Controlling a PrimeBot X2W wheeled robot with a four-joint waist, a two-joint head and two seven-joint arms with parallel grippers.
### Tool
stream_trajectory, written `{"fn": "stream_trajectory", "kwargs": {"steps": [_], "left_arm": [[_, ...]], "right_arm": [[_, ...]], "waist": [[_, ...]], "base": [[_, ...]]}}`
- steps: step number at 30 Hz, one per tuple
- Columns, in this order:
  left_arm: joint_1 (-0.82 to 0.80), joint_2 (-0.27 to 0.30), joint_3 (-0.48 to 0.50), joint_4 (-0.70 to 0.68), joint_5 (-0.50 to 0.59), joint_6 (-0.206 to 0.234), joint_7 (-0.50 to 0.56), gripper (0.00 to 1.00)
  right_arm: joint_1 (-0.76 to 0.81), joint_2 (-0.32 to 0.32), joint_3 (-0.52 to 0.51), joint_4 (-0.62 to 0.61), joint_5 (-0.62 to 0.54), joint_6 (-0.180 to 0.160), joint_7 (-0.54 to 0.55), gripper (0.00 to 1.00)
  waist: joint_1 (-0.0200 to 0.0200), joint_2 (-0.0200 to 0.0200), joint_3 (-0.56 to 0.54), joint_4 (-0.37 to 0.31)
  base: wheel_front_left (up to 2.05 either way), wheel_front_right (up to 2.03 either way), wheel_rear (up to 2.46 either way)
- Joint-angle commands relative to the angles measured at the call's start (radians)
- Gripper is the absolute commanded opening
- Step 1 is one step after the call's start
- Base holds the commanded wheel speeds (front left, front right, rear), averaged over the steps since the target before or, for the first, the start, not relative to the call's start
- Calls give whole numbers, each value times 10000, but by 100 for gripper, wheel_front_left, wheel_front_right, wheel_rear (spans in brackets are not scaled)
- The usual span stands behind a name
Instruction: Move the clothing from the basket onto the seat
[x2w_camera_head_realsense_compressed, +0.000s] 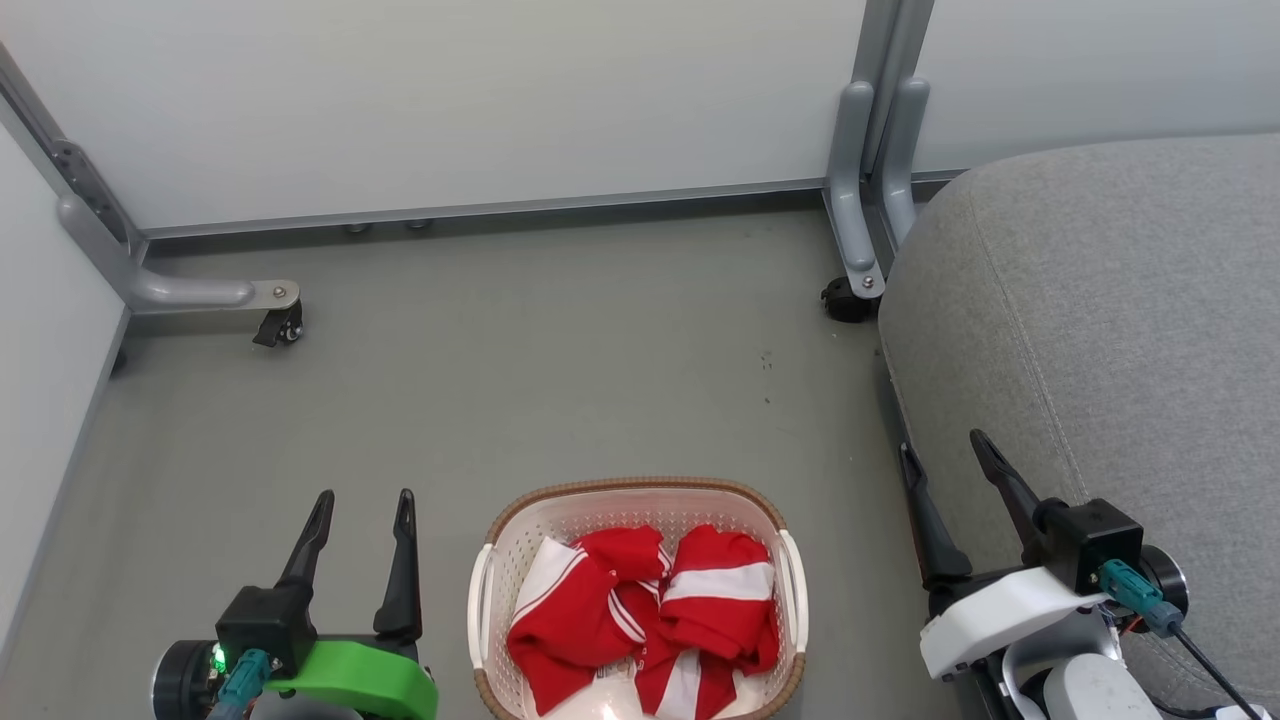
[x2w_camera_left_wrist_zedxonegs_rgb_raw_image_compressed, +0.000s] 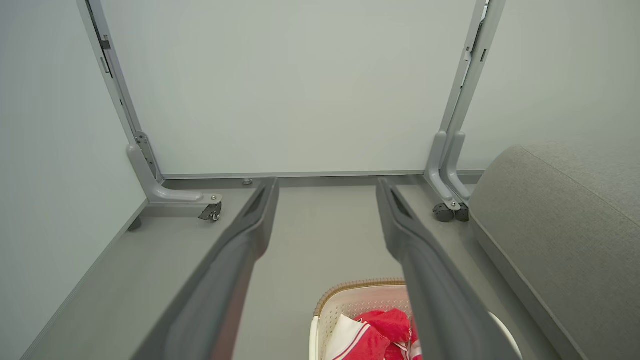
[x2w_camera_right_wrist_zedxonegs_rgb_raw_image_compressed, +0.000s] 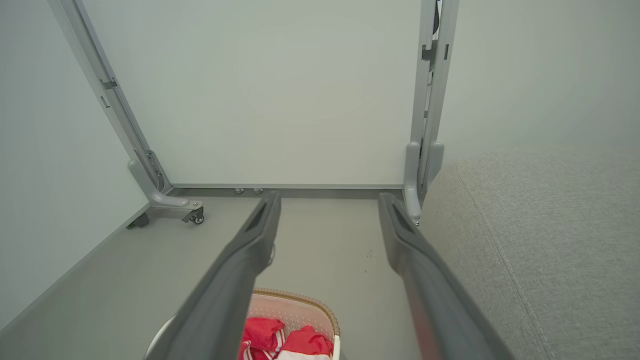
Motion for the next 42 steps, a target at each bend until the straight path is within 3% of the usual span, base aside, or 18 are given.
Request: {"fn": "stream_trajectory", "kwargs": {"steps": [1,10,17,22,34,42], "left_arm": [[68,24,40,2,93,56,-10,100],[-313,22,-214,90,409,76,-10,100],[-1199,24,-1188,803,878,6,-8,100],[-2190,30,-1958,2140,983,-3,-8,100],[-5058,33,-3869,6002,1367,494,59,100],[-6764,42,-4950,7847,1687,667,372,100]], "right_arm": [[87,2,-24,-25,72,1,26,100],[-49,-1,-6,-82,78,1,-31,100],[-317,8,46,-338,97,1,-6,100],[-686,17,85,-607,154,1,-25,100],[-1959,37,289,-969,281,1,-265,100],[-2781,61,505,-830,481,1,-530,100]], "waist": [[0,0,6,3],[0,0,162,-46],[0,0,753,-249],[0,0,1541,-499],[0,0,4229,-1133],[0,0,5811,-1579]], "base": [[0,0,0],[0,0,0],[0,0,0],[0,0,0],[0,0,0],[0,0,0]]}}
